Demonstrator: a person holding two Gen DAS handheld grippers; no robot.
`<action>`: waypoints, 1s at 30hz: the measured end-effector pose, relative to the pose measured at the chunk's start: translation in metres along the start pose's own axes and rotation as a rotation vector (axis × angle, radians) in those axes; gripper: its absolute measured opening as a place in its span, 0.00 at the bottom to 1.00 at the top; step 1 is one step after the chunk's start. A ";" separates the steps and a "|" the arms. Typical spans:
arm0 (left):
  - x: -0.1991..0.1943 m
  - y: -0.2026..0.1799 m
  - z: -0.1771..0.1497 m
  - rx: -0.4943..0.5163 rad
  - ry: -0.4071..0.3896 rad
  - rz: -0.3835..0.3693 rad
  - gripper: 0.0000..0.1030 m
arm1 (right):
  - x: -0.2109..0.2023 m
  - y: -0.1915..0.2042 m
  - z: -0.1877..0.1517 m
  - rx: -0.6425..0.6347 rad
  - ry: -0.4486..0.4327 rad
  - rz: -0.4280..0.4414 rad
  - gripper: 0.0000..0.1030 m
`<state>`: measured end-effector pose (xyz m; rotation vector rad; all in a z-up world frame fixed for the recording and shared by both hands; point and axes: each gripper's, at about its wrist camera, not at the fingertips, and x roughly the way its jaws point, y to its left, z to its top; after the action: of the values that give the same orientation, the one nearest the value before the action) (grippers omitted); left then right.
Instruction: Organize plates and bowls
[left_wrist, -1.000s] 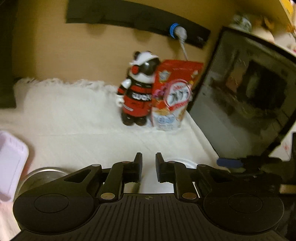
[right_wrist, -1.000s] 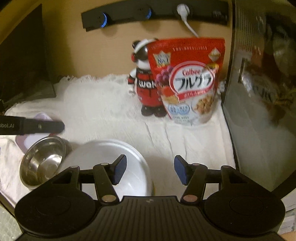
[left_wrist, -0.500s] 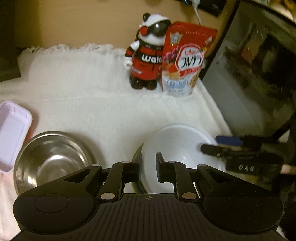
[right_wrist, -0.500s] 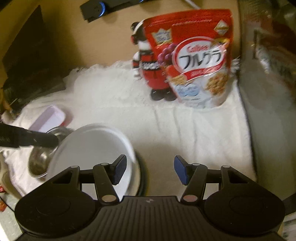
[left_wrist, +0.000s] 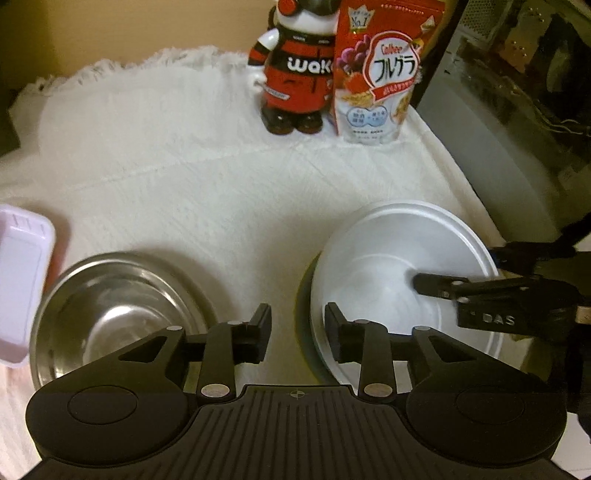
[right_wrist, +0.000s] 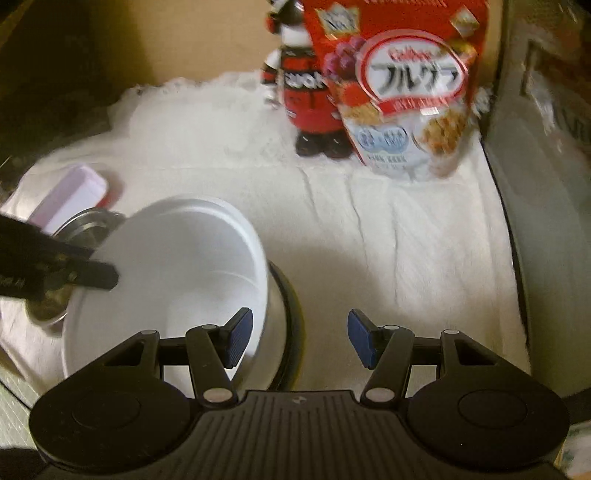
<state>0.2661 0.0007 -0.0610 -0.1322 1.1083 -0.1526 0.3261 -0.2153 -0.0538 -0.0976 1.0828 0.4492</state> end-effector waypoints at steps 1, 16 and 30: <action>0.001 0.002 0.000 -0.006 0.010 -0.017 0.33 | 0.003 -0.001 0.002 0.023 0.019 0.011 0.56; 0.021 0.012 0.008 -0.110 0.114 -0.140 0.35 | 0.020 -0.005 0.000 0.112 0.085 0.050 0.56; 0.025 0.013 0.022 -0.117 0.137 -0.049 0.42 | 0.016 -0.019 -0.004 0.176 0.086 0.067 0.56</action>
<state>0.2977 0.0090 -0.0758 -0.2564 1.2514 -0.1421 0.3372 -0.2287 -0.0723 0.0761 1.2084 0.4106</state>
